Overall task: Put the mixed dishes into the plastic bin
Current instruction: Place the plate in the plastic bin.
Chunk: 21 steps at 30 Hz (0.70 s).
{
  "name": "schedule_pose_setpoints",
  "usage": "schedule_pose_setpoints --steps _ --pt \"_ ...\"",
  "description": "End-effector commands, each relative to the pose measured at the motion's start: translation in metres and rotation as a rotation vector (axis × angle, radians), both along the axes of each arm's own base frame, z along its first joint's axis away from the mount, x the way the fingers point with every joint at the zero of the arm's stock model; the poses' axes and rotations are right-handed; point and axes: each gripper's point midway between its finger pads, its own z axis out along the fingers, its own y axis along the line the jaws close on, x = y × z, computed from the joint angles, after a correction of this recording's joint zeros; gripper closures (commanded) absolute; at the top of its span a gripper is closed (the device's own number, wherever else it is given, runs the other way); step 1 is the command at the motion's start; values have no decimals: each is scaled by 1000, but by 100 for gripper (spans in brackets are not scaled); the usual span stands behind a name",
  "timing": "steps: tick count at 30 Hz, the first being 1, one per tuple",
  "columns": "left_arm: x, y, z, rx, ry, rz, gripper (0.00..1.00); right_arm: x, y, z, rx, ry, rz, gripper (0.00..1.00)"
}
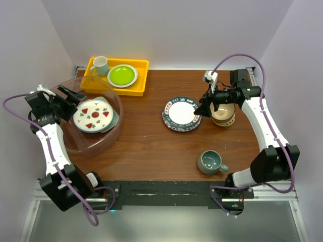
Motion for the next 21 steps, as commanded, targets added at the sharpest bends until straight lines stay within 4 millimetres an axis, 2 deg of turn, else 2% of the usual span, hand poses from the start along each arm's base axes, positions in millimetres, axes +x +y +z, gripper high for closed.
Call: schedule_pose_setpoints --steps 1,12,17,21 --pt "6 -6 34 58 -102 -54 4 2 -3 23 -4 -80 -1 18" --pt "9 -16 45 60 -131 -88 4 3 -2 23 -8 -81 -2 18" --pt "13 -27 54 62 -148 -119 4 3 -3 24 -9 -83 -5 18" --pt "18 -45 63 69 -172 -166 4 3 -4 25 -12 -83 -6 18"
